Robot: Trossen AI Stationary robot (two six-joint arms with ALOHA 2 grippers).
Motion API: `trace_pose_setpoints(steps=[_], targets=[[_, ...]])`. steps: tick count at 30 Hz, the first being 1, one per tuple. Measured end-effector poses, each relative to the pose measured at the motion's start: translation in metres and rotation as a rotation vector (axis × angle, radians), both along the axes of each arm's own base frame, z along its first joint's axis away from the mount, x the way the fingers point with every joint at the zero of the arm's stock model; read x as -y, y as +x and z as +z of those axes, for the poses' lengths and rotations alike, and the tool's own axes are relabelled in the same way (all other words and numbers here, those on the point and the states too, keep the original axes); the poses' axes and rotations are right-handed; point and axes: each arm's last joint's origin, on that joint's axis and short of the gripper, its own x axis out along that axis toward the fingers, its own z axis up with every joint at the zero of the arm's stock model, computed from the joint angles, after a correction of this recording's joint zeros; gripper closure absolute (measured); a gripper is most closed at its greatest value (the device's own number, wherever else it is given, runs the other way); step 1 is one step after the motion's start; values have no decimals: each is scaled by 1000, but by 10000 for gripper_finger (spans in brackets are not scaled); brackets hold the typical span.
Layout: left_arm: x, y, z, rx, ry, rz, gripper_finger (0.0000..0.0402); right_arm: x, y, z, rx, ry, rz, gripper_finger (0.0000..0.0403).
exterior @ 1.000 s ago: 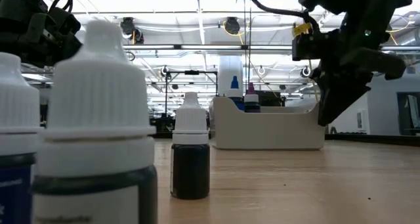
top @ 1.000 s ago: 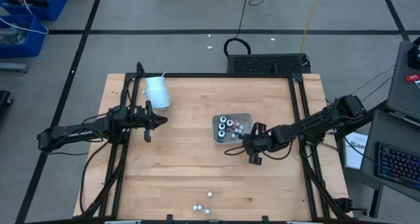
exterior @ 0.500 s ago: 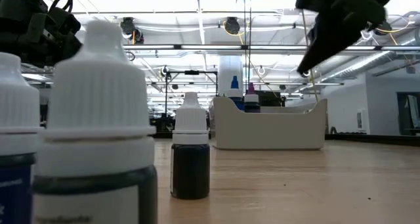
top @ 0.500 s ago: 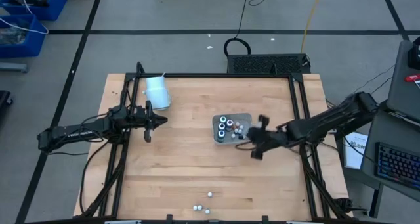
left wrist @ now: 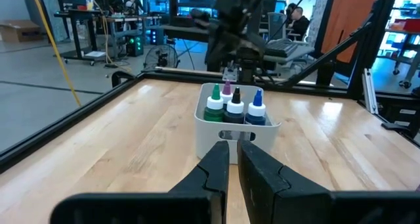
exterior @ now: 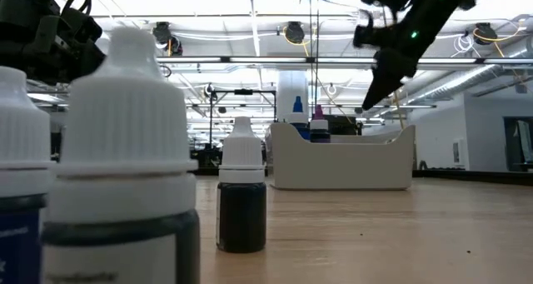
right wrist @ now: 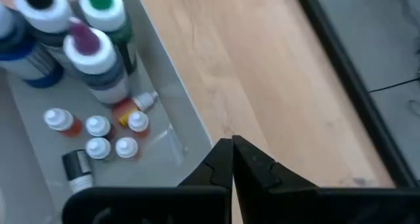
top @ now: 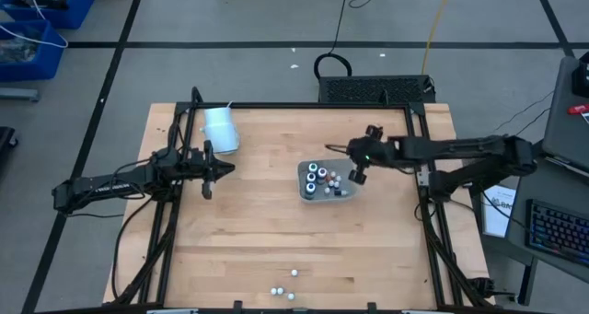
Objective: Pick & Place food coloring
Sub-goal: Adjust the bin
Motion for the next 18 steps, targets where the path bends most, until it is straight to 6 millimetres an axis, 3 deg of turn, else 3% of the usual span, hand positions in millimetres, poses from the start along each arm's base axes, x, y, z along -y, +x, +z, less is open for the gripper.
trace_pose_setpoints(steps=[7, 18], targets=[[0, 0, 0, -6, 24, -2, 364, 26, 11, -20, -72, 42, 2, 403], [0, 0, -1, -8, 26, -2, 364, 33, 19, -37, -129, 80, 9, 403]])
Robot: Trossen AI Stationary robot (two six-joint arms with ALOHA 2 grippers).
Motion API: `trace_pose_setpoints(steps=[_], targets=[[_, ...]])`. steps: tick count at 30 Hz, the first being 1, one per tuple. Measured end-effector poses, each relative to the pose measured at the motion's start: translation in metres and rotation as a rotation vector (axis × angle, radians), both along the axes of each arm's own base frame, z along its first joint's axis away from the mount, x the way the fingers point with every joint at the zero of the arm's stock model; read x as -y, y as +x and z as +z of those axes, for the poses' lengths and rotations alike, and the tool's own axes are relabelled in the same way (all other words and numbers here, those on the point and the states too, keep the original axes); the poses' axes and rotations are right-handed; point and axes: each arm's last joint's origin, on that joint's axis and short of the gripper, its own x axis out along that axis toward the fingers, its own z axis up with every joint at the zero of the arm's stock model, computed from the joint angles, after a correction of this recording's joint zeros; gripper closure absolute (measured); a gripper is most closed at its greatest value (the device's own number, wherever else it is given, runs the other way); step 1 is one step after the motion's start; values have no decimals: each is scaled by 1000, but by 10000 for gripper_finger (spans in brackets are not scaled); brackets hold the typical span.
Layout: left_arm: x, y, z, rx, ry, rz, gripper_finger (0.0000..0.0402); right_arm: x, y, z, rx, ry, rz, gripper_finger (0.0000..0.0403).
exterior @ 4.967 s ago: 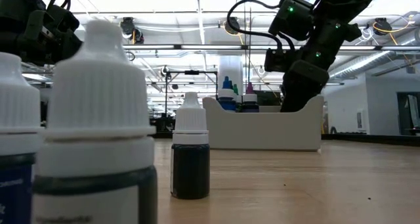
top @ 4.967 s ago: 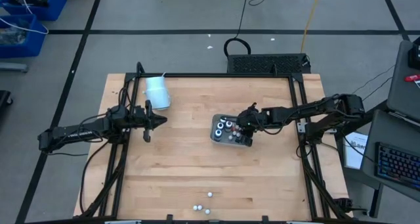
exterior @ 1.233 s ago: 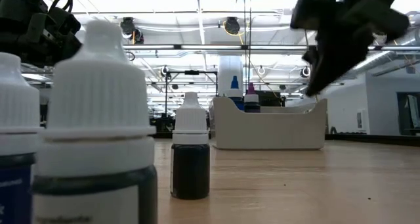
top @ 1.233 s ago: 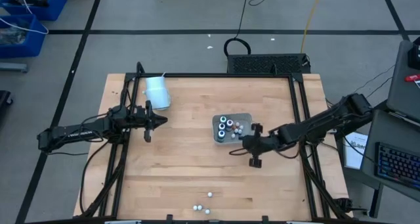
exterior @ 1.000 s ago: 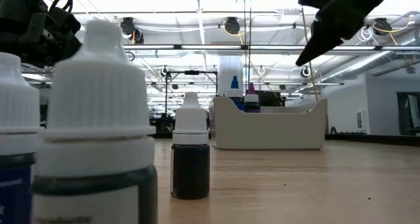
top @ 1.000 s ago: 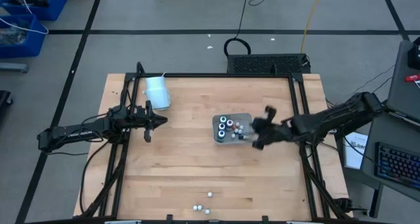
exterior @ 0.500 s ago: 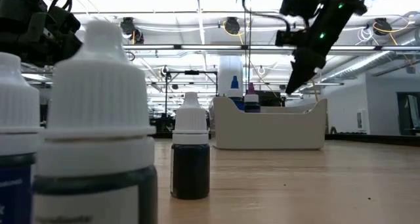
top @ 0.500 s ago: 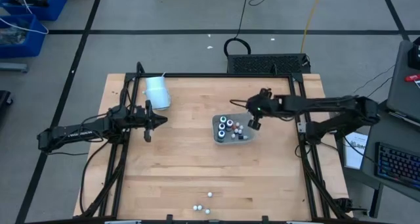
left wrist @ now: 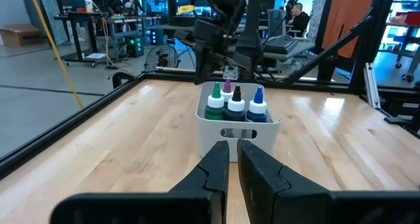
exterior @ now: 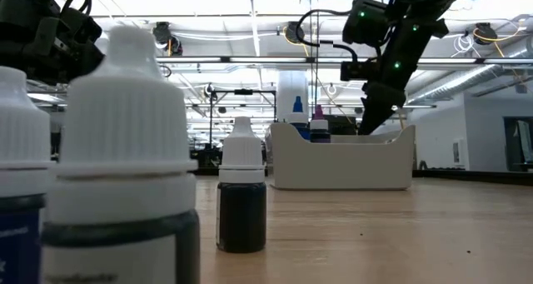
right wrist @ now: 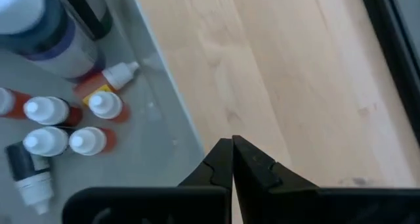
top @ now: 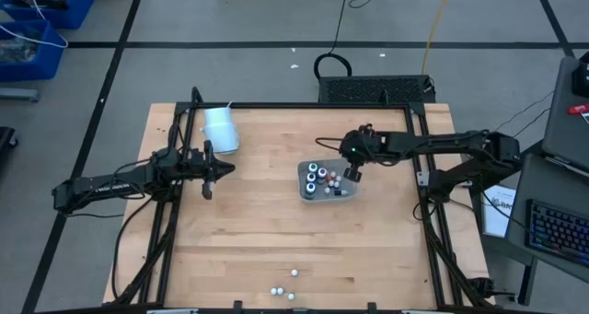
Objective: Pick & Place food coloring
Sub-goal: Adjust the bin
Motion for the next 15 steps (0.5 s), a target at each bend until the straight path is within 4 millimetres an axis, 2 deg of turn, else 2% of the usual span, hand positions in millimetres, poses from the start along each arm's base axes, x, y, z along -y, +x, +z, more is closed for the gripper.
trace_pose_setpoints(steps=[15], targets=[[0, 0, 0, 0, -1, 0, 364, -11, 3, 0, 22, 52, 18, 403]])
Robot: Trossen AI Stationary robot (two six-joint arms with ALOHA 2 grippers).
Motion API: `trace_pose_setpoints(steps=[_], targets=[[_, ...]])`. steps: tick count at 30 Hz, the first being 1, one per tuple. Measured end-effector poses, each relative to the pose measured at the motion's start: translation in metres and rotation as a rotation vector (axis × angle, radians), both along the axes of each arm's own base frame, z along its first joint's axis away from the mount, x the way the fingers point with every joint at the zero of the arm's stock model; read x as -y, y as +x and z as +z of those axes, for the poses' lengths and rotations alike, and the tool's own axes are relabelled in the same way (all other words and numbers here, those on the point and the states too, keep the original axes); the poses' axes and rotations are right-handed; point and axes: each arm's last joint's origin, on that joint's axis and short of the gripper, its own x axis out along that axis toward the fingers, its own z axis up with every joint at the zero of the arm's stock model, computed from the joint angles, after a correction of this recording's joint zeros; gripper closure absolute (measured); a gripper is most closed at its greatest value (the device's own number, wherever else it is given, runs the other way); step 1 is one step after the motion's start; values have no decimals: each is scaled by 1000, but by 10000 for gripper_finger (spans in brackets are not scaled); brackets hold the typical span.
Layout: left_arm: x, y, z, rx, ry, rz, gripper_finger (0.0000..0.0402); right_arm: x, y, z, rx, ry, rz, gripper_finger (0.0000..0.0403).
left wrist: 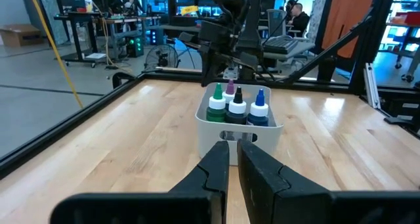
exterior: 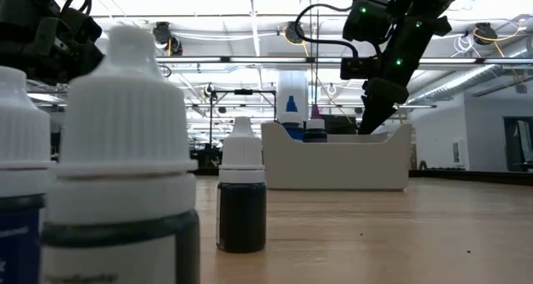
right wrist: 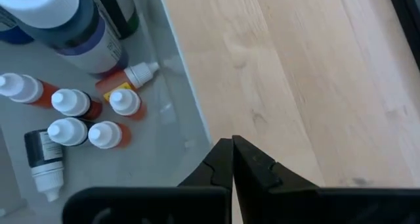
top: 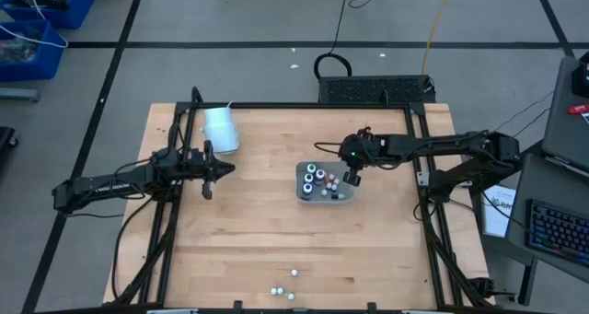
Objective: Pick & Place food coloring
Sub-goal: Adjust the bin, then put the small violet food coloring bottle into the bin
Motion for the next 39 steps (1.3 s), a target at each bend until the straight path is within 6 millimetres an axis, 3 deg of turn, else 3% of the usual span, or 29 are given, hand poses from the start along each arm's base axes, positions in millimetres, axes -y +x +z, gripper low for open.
trace_pose_setpoints(steps=[8, 12, 19, 25, 31, 34, 39], targets=[[0, 0, 0, 0, -1, 0, 364, 0, -4, 9, 26, -57, -7, 403], [0, 0, 0, 0, -1, -1, 364, -4, -15, 32, 129, -77, 24, 403], [0, 0, 0, 0, -1, 0, 364, -26, -44, 80, 387, -20, 294, 403], [0, 0, -1, -6, -7, 0, 364, -44, -67, 104, 564, 52, 428, 403], [0, 0, -1, -6, -7, 0, 364, -55, -91, 101, 838, 92, 485, 403], [0, 0, -1, -6, -7, 0, 364, -56, -103, 87, 934, 120, 461, 403], [0, 0, -1, -6, -7, -1, 364, -57, -120, 60, 944, 139, 447, 403]])
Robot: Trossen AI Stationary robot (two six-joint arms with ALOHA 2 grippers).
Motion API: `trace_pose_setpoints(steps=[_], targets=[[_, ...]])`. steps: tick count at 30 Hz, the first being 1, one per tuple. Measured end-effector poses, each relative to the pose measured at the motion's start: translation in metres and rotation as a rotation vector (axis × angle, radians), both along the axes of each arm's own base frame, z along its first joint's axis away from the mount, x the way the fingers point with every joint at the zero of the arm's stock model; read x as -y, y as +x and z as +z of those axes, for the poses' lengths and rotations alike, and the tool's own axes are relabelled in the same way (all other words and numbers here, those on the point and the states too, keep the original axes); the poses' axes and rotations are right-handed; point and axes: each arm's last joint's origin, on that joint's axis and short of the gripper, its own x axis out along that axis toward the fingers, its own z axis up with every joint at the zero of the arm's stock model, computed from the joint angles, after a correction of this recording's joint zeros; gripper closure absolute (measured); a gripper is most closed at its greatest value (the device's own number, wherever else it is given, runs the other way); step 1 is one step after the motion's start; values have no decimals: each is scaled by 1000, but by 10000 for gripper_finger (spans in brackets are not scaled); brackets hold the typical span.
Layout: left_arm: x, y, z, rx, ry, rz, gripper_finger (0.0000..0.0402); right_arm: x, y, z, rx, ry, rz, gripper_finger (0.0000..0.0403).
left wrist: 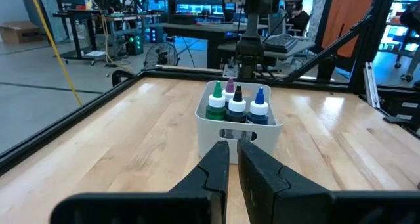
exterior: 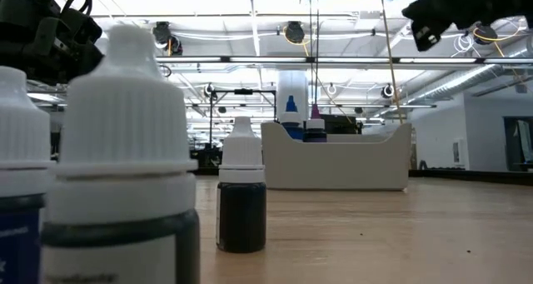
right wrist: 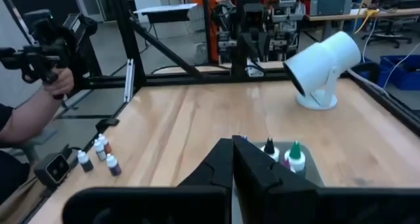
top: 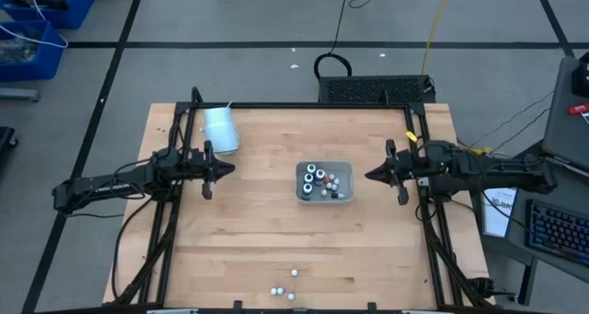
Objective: Pick & Place food coloring
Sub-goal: Put the small violet food coloring bottle into the bin
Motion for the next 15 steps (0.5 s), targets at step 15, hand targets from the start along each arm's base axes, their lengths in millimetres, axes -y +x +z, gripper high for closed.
trace_pose_setpoints(steps=[15], targets=[[0, 0, -1, -5, -1, 1, 364, -2, -30, -41, 105, 35, -8, 403]])
